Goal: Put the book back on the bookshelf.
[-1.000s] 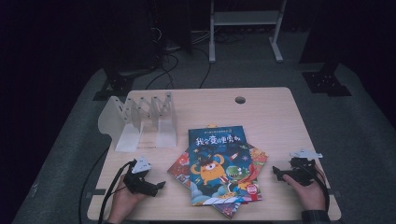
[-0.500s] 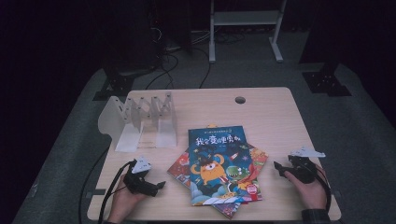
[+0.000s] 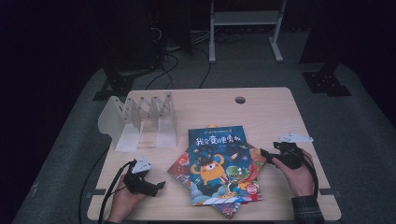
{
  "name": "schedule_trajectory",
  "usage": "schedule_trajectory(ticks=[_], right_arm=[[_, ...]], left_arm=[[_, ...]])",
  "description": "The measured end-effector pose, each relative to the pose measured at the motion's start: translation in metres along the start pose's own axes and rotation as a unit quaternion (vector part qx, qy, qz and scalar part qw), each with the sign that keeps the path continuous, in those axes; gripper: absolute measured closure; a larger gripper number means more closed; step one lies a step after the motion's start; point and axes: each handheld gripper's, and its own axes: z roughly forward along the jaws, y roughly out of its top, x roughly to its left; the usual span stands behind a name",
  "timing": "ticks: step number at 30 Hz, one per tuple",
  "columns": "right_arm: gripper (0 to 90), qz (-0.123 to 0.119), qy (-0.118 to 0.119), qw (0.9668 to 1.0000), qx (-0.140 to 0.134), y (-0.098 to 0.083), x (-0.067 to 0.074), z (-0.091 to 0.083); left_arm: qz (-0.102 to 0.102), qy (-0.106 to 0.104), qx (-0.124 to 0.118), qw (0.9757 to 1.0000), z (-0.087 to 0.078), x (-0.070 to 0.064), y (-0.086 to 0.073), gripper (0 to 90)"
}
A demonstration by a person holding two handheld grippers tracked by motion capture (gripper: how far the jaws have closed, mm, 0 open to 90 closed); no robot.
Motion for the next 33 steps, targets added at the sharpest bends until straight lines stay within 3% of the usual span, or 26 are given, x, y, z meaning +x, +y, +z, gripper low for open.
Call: schedule_trajectory(ticks=[11, 22, 27, 33], right_arm=[[33.6, -0.021, 0.015, 0.9997, -0.001, 0.034, 0.014, 0.027], [32.0, -0.037, 0.024, 0.9988, 0.019, 0.061, 0.016, 0.071], [30.9, -0.039, 0.029, 0.9983, 0.031, 0.067, 0.014, 0.087], [29.0, -0.025, 0.036, 0.9983, 0.038, 0.077, 0.010, 0.104]], left_arm=[[0.000, 0.000, 0.000, 1.0000, 0.000, 0.000, 0.000, 0.0], [0.000, 0.000, 0.000, 1.0000, 0.000, 0.000, 0.000, 0.0], [0.000, 0.000, 0.000, 1.0000, 0.000, 0.000, 0.000, 0.0], [0.001, 0.000, 0.001, 1.0000, 0.000, 0.000, 0.000, 0.0]])
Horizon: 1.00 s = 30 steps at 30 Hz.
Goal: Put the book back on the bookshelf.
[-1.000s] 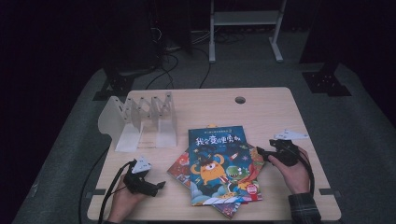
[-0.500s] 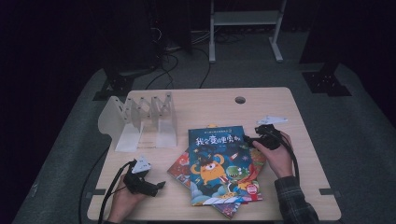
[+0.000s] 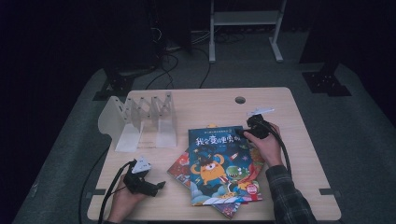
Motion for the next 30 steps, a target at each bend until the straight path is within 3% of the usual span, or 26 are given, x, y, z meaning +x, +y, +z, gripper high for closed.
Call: schedule_trajectory(ticks=[9, 13, 15, 19, 24, 30], right_arm=[[25.7, 0.015, 0.016, 0.9996, 0.015, 0.005, -0.004, 0.019], [25.6, 0.019, 0.032, 0.9992, 0.017, 0.008, -0.007, 0.024], [26.0, 0.031, 0.051, 0.9980, 0.023, 0.009, -0.009, 0.027], [26.0, 0.032, 0.069, 0.9968, 0.024, 0.008, -0.007, 0.029], [26.0, 0.030, 0.064, 0.9973, 0.020, 0.007, -0.005, 0.028], [26.1, 0.009, 0.082, 0.9963, 0.025, 0.009, 0.004, 0.029]], left_arm=[[0.000, 0.000, 0.000, 1.0000, 0.000, 0.000, 0.000, 0.0], [0.000, 0.000, 0.000, 1.0000, 0.000, 0.000, 0.000, 0.0], [0.000, 0.000, -0.001, 1.0000, 0.000, 0.000, 0.000, 0.0], [0.000, 0.000, 0.000, 1.0000, 0.000, 0.000, 0.000, 0.0], [0.000, 0.000, 0.000, 1.0000, 0.000, 0.000, 0.000, 0.0], [0.001, -0.001, 0.000, 1.0000, 0.000, 0.000, 0.000, 0.0]])
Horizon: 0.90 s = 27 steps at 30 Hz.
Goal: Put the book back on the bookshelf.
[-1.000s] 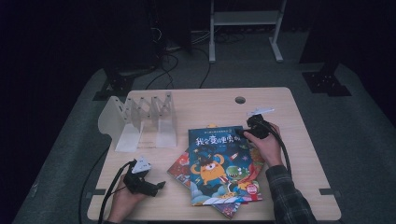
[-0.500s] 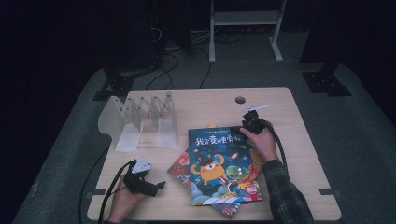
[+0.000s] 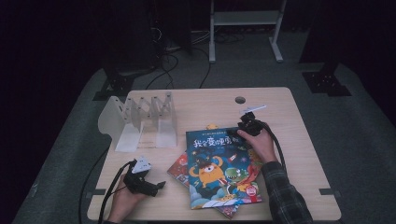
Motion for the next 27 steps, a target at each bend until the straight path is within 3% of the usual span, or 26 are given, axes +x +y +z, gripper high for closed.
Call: schedule_trajectory(ticks=[10, 14, 15, 20, 27], right_arm=[[25.7, -0.040, 0.029, 0.9988, 0.007, 0.006, 0.032, 0.012], [25.3, -0.060, 0.023, 0.9979, 0.007, 0.007, 0.041, 0.014], [25.2, -0.072, 0.014, 0.9972, 0.011, 0.009, 0.048, 0.014], [25.2, -0.080, 0.026, 0.9964, 0.011, 0.011, 0.057, 0.019], [25.1, -0.094, 0.041, 0.9947, 0.013, 0.014, 0.070, 0.026]], left_arm=[[0.005, -0.006, 0.000, 1.0000, 0.000, 0.001, 0.000, 0.0], [0.006, -0.009, -0.005, 0.9999, -0.004, 0.002, 0.003, 0.0], [0.006, -0.010, -0.012, 0.9999, -0.009, 0.004, 0.007, 0.0], [0.008, -0.024, -0.031, 0.9992, -0.016, 0.007, 0.022, 0.0], [0.012, -0.042, -0.036, 0.9984, -0.013, 0.008, 0.038, 0.0]])
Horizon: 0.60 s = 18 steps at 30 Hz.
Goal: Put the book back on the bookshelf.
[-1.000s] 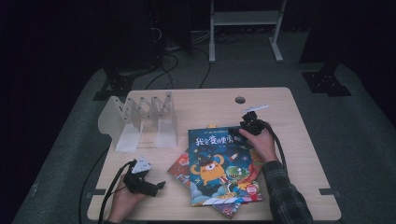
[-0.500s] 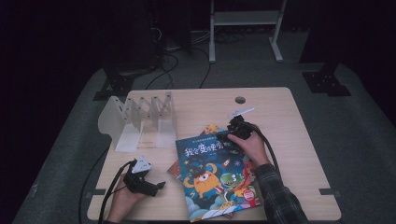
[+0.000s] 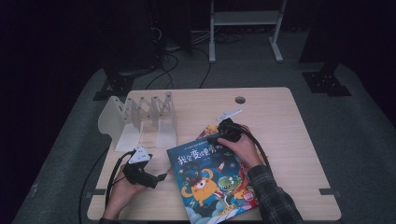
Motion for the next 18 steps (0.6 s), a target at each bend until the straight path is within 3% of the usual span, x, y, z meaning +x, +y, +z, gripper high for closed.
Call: schedule_trajectory(ticks=[7, 11, 13, 18], right_arm=[[25.1, -0.021, 0.020, 0.9996, -0.002, 0.007, 0.017, 0.010], [27.8, -0.027, 0.015, 0.9995, 0.000, 0.008, 0.020, 0.008], [32.9, -0.034, -0.006, 0.9994, 0.001, 0.007, 0.018, -0.002], [34.2, -0.029, -0.010, 0.9994, -0.014, 0.004, 0.017, -0.024]], left_arm=[[0.000, -0.015, 0.003, 0.9999, 0.013, 0.003, 0.013, 0.0], [-0.005, -0.027, 0.004, 0.9996, 0.018, 0.003, 0.015, 0.0], [-0.009, -0.042, 0.006, 0.9991, 0.022, 0.003, 0.017, 0.0], [-0.007, -0.054, 0.010, 0.9985, 0.026, 0.001, 0.020, 0.0]])
